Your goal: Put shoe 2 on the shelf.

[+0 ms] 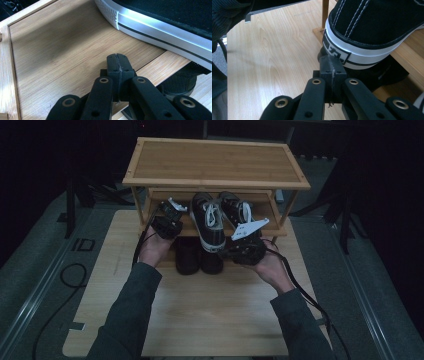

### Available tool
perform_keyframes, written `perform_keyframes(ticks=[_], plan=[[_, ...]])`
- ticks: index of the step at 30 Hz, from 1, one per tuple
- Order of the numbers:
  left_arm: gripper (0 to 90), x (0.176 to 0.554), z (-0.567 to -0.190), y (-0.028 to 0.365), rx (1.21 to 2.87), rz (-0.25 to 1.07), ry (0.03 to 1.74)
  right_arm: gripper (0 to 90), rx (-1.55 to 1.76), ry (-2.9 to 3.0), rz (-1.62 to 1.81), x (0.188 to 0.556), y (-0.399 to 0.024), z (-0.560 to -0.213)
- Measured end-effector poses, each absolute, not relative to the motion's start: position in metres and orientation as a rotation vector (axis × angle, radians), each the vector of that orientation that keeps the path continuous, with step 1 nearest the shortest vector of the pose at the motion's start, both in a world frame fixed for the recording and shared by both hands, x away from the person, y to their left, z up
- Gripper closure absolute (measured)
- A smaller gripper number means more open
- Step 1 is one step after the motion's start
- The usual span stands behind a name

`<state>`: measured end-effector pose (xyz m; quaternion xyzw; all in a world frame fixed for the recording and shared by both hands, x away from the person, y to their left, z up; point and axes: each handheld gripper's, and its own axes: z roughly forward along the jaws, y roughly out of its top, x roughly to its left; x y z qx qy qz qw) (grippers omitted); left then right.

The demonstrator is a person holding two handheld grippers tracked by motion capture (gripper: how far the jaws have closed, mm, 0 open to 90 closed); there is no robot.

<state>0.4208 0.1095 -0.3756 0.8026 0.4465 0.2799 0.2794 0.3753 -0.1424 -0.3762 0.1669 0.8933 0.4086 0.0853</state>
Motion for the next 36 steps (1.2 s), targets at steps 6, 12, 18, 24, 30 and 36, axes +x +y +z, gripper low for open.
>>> perform_keyframes(ticks=[6, 12, 18, 24, 30, 36], plan=[[90.0, 0.421, -0.375, 0.110, 2.154, 0.746, 1.201, 90.0, 0.502, 2.655, 1.244, 0.378, -0.139, -0.378], [90.0, 0.421, -0.376, 0.109, 2.144, 0.750, 1.203, 90.0, 0.508, 2.641, 1.240, 0.380, -0.129, -0.380], [90.0, 0.420, -0.376, 0.109, 2.147, 0.754, 1.203, 90.0, 0.525, 2.633, 1.247, 0.381, -0.127, -0.381], [90.0, 0.420, -0.376, 0.109, 2.134, 0.747, 1.205, 90.0, 0.566, 2.590, 1.269, 0.382, -0.137, -0.377], [90.0, 0.420, -0.376, 0.110, 2.140, 0.750, 1.206, 90.0, 0.555, 2.581, 1.283, 0.382, -0.133, -0.379], [90.0, 0.421, -0.376, 0.111, 2.135, 0.736, 1.209, 90.0, 0.551, 2.583, 1.306, 0.385, -0.130, -0.380]])
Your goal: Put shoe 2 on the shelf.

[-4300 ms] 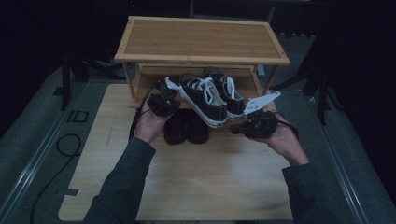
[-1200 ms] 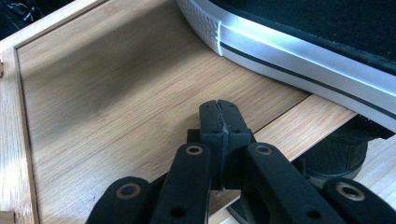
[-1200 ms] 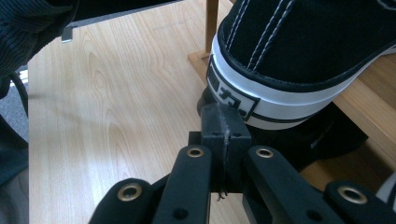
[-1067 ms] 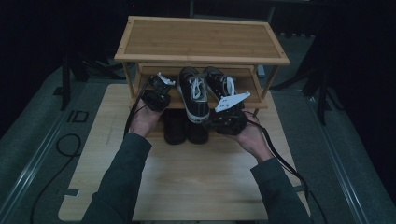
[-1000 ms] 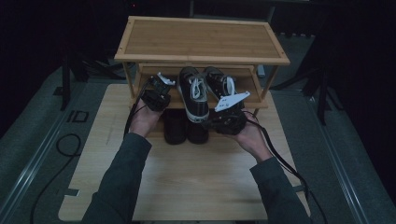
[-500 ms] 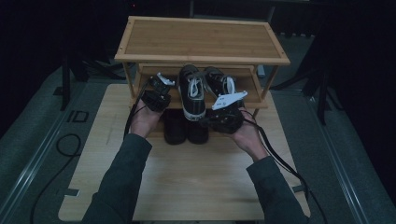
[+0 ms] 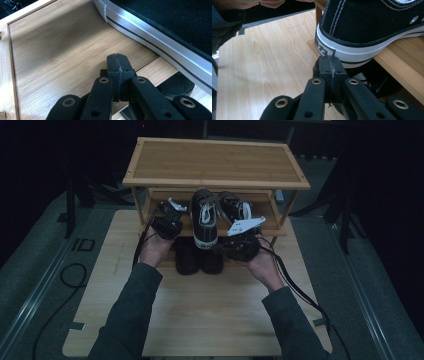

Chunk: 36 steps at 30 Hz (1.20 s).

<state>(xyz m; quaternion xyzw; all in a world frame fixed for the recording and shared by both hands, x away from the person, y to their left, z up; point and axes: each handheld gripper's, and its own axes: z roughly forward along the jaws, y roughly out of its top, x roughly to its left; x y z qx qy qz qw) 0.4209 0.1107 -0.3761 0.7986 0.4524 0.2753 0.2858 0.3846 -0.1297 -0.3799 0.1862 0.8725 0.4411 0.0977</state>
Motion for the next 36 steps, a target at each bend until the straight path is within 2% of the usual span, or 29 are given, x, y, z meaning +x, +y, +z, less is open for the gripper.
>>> perform_keyframes(ticks=[36], plan=[[90.0, 0.421, -0.376, 0.110, 2.124, 0.732, 1.218, 90.0, 0.585, 2.491, 1.295, 0.397, -0.110, -0.386]])
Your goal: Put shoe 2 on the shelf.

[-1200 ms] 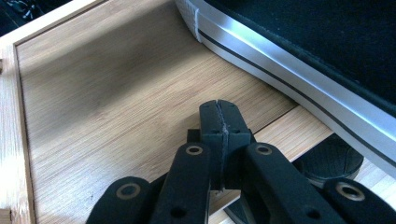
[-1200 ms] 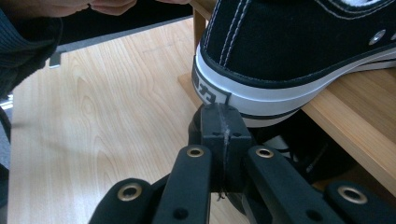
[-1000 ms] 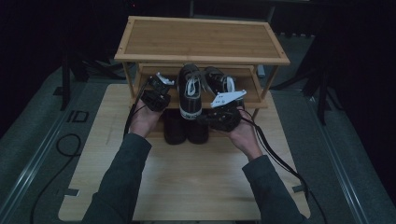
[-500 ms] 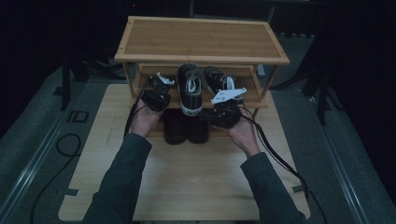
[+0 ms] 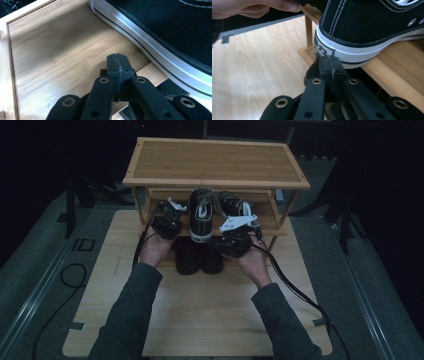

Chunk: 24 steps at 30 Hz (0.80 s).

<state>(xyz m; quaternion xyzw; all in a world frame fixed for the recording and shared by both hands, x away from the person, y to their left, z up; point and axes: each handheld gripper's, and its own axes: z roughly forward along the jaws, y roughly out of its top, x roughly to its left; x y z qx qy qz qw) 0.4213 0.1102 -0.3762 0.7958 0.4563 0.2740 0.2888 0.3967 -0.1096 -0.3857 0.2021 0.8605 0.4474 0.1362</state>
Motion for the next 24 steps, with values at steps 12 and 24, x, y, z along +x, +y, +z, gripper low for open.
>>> perform_keyframes(ticks=[12, 24], plan=[[90.0, 0.4214, -0.3762, 0.1100, 2.124, 0.733, 1.220, 90.0, 0.590, 2.483, 1.291, 0.3987, -0.1072, -0.3863], [90.0, 0.4215, -0.3763, 0.1099, 2.123, 0.732, 1.220, 90.0, 0.616, 2.457, 1.269, 0.4018, -0.1065, -0.3873]])
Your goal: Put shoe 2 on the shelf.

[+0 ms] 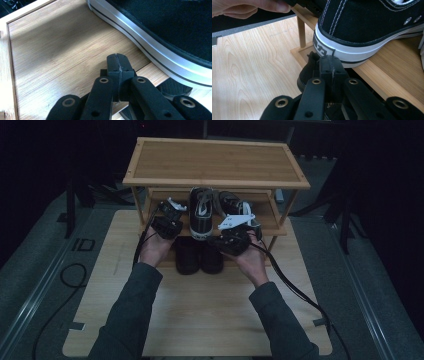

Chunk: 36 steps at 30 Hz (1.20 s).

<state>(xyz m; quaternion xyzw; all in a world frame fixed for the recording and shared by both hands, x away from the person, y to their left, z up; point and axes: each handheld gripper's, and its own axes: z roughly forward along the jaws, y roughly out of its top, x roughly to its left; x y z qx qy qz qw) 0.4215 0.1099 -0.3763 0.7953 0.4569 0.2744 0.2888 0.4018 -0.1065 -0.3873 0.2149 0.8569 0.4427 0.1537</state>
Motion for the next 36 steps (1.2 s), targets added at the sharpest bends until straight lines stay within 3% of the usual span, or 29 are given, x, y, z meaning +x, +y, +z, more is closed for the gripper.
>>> perform_keyframes(ticks=[36], plan=[[90.0, 0.4213, -0.3766, 0.1115, 2.114, 0.720, 1.220, 90.0, 0.577, 2.492, 1.186, 0.3963, -0.1082, -0.3861]])
